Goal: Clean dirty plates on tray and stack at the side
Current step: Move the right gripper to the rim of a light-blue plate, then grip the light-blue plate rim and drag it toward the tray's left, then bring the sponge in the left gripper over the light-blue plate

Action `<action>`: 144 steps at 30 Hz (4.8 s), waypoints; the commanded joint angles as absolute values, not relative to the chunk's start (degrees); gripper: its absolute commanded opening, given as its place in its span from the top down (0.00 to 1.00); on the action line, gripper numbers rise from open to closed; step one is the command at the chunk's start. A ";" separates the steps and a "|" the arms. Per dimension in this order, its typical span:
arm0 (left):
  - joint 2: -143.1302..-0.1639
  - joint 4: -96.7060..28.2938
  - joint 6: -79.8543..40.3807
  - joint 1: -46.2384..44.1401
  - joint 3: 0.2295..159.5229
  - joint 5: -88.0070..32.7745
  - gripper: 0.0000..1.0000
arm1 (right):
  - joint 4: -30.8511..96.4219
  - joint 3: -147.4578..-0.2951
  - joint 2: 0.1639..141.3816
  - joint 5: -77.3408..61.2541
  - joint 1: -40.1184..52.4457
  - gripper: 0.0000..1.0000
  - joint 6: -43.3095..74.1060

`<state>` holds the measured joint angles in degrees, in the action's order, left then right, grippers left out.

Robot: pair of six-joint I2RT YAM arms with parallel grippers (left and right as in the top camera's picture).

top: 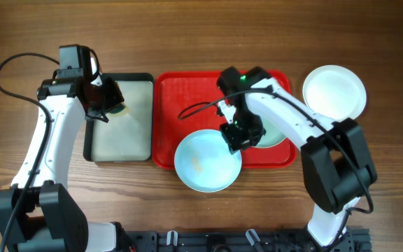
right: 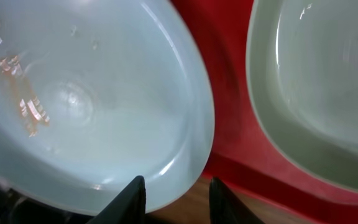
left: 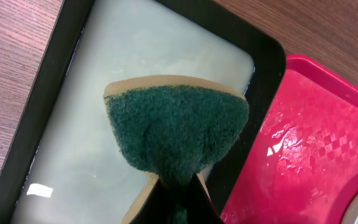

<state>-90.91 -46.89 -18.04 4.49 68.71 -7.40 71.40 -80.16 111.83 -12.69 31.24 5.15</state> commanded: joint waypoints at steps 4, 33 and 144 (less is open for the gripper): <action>-90.87 -47.27 -16.88 4.23 68.55 -8.10 0.96 | 68.34 -78.85 110.78 -6.22 32.40 0.71 7.73; -90.87 -48.45 -16.86 4.23 68.55 -8.08 0.96 | 34.61 -79.59 110.78 1.83 30.83 0.96 20.38; -95.61 -35.09 -21.76 -17.04 68.55 -7.42 0.96 | 35.14 -84.77 118.87 -11.62 23.83 0.96 12.23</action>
<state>-92.99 -35.57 -19.97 -16.93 68.66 -7.22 35.14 -84.16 120.18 -9.43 23.59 10.50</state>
